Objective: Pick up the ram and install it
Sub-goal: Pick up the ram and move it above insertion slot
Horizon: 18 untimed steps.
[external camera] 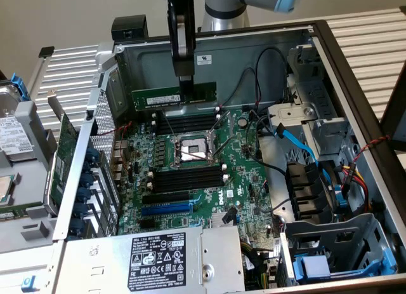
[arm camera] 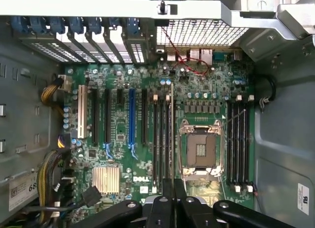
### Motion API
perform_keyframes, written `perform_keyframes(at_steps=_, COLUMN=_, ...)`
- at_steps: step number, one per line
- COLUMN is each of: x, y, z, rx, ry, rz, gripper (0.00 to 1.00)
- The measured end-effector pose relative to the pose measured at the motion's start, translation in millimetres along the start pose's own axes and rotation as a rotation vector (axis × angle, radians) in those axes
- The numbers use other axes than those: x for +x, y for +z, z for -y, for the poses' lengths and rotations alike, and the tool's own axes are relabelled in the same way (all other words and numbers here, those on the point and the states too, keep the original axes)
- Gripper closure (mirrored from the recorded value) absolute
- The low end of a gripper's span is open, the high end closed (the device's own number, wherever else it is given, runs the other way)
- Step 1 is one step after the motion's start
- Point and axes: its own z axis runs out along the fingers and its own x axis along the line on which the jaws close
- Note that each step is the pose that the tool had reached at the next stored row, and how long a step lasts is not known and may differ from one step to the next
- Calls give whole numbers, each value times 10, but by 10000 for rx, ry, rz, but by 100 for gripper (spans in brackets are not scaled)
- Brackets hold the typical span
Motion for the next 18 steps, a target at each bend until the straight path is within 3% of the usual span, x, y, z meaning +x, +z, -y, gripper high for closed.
perform_keyframes(at_steps=12, x=6, y=218, z=26, rx=-4, ry=50, rz=8, gripper=88)
perform_keyframes(at_steps=16, x=55, y=260, z=36, rx=-83, ry=51, rz=21, gripper=88)
perform_keyframes(at_steps=18, x=59, y=276, z=50, rx=-88, ry=51, rz=21, gripper=88)
